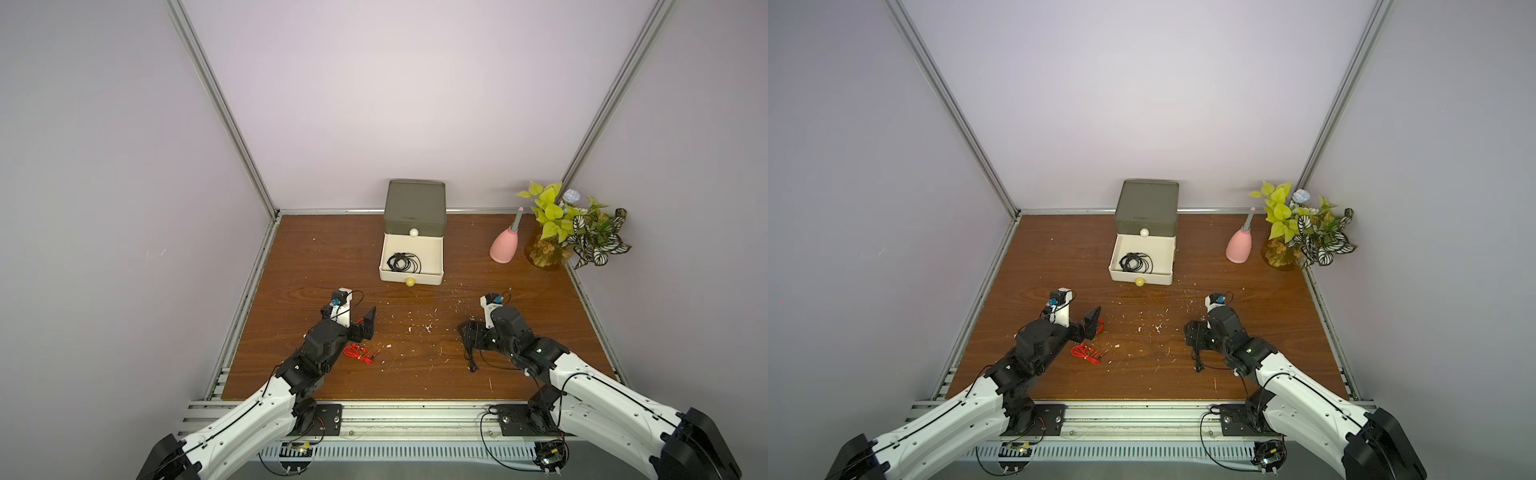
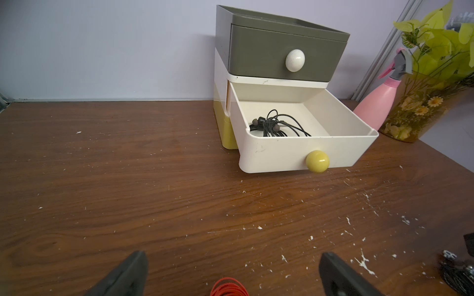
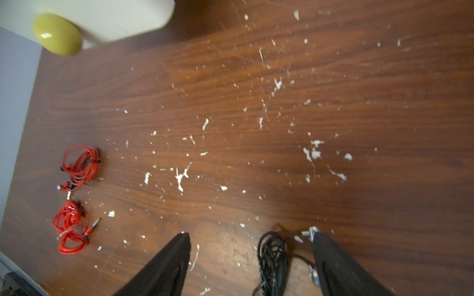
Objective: Place the wired earphones into the drawer by color
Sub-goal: Place the wired earphones in the drawer, then pick up the wired earphones from the center of the board.
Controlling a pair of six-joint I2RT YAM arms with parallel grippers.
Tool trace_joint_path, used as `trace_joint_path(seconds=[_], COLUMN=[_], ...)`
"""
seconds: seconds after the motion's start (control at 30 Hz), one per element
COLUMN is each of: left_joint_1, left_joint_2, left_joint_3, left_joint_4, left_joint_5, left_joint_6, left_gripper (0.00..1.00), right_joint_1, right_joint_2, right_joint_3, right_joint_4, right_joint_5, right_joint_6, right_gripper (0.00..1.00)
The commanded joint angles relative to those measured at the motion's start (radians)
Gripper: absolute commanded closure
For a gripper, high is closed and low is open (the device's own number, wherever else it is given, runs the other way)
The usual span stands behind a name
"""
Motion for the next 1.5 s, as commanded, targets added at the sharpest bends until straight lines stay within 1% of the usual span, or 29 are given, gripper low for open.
trace_joint_path(seconds=[0.0, 0.07, 0.17, 0.33, 0.43, 0.6, 0.83, 1.03, 1.1, 1.37, 1.47], left_joint_1=[0.010, 0.010, 0.010, 0.010, 0.010, 0.010, 0.010, 0.010, 0.010, 0.010, 0.010], left_joint_2=[-0.025, -0.021, -0.006, 0.006, 0.006, 0.007, 0.002, 0.001, 0.005, 0.004, 0.003], left_joint_3=[-0.004, -0.005, -0.001, 0.001, -0.001, -0.001, -0.003, -0.006, -0.004, -0.004, -0.003], left_joint_4=[0.073, 0.069, 0.061, 0.067, 0.067, 0.068, 0.063, 0.067, 0.067, 0.067, 0.067], left_joint_5=[0.032, 0.030, 0.023, 0.024, 0.020, 0.017, 0.014, 0.011, 0.014, 0.015, 0.015], left_joint_6=[0.022, 0.021, 0.021, 0.023, 0.025, 0.028, 0.028, 0.027, 0.027, 0.027, 0.028], left_gripper=[0.01, 0.00, 0.00, 0.00, 0.00, 0.00, 0.00, 0.00, 0.00, 0.00, 0.00], right_joint_1=[0.020, 0.032, 0.050, 0.070, 0.076, 0.084, 0.095, 0.100, 0.101, 0.104, 0.103], right_joint_2=[0.009, 0.015, 0.027, 0.032, 0.033, 0.041, 0.044, 0.044, 0.045, 0.063, 0.074], right_joint_3=[0.045, 0.039, 0.037, 0.027, 0.025, 0.022, 0.013, -0.008, -0.014, -0.023, -0.026], right_joint_4=[-0.093, -0.101, -0.123, -0.144, -0.148, -0.155, -0.166, -0.143, -0.134, -0.127, -0.120], right_joint_5=[-0.028, -0.036, -0.035, -0.027, -0.031, -0.036, -0.031, -0.036, -0.038, -0.031, -0.031], right_joint_6=[0.046, 0.047, 0.057, 0.055, 0.055, 0.052, 0.055, 0.065, 0.066, 0.061, 0.057], right_gripper=[0.21, 0.24, 0.25, 0.29, 0.33, 0.43, 0.49, 0.56, 0.60, 0.65, 0.68])
